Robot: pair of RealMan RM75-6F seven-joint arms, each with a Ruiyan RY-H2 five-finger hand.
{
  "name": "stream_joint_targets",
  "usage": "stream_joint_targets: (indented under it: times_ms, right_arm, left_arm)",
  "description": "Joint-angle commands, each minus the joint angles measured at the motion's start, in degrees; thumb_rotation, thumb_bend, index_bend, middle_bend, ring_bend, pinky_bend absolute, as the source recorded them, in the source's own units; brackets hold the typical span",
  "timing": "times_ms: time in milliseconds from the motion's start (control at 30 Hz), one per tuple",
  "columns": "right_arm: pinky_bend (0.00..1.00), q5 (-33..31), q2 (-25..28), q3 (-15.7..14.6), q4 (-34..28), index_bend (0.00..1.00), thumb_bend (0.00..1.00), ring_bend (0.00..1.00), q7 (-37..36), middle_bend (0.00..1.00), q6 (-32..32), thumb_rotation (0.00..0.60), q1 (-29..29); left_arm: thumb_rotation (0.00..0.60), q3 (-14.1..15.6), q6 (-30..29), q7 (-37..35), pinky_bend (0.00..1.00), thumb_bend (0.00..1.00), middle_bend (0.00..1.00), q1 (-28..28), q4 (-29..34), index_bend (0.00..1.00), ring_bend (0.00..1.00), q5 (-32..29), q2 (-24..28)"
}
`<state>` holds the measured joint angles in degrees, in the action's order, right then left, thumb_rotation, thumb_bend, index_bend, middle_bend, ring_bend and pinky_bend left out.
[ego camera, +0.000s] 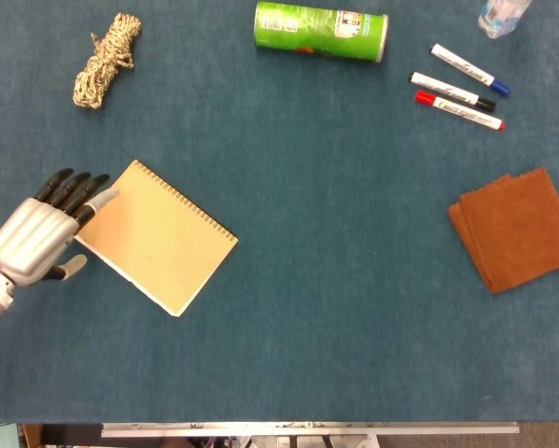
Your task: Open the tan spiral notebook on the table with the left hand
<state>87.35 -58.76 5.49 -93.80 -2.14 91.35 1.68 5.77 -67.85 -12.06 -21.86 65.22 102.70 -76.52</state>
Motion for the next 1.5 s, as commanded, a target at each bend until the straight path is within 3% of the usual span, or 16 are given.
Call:
stream_joint_targets:
  times_ms: [33,500,967,1200,1367,1500]
  right_arm:
    - [0.33,0.16,-0.09,-0.16,-0.22,0.44,0.19,0.26,0.38,0.36,-0.17,0.6,0.01]
    - [0.33,-0.01,0.02,-0.21,-0.86,0.44,0.19,0.26,0.9,0.36,0.06,0.6,-0.39]
    - [0.33,-0.76,-0.03,-0.18,-0.1,0.44,0.19,0.26,0.04,0.36,0.9,0.6,-1.4]
    - [0.33,-1.19,-0.28,-0.2,1.24,0.44,0.19,0.26,-1.51,0.36,1.4,0.6,-2.09]
    - [0.33,-1.2,-0.73,-0.15,2.55,0.44,0.19,0.26,-2.65,0.36,1.14,0.6,-2.04]
    - [0.33,-1.28,-1.17,-0.03,3.33,0.44,0.19,0.26,-3.42,0.36,0.33,0.6,-1.59]
  left_arm:
    - [0.6,0.94,0.64,-2.79,0.0,0.25,0.0,-1.06,-4.38,0.0,0.0,0.13,-3.27]
    - [0.6,1.98,2.73,-8.8,0.0,0.25,0.0,-2.89,-15.13,0.0,0.0,-2.26,-9.56]
    - [0.6,-0.47,6.36,-11.58,0.0,0.25,0.0,-8.43,-16.28,0.0,0.0,-4.83,-12.62]
    - [0.6,-2.09,8.13,-9.71,0.0,0.25,0.0,-11.82,-14.16,0.0,0.0,-5.86,-12.6]
    - [0.6,-2.66,8.2,-6.39,0.0,0.25,0.0,-11.87,-6.78,0.0,0.0,-7.65,-7.39]
    - [0.6,-3.17,7.9,-3.5,0.0,0.25,0.0,-11.19,-0.33,0.11,0.0,-9.54,-3.07]
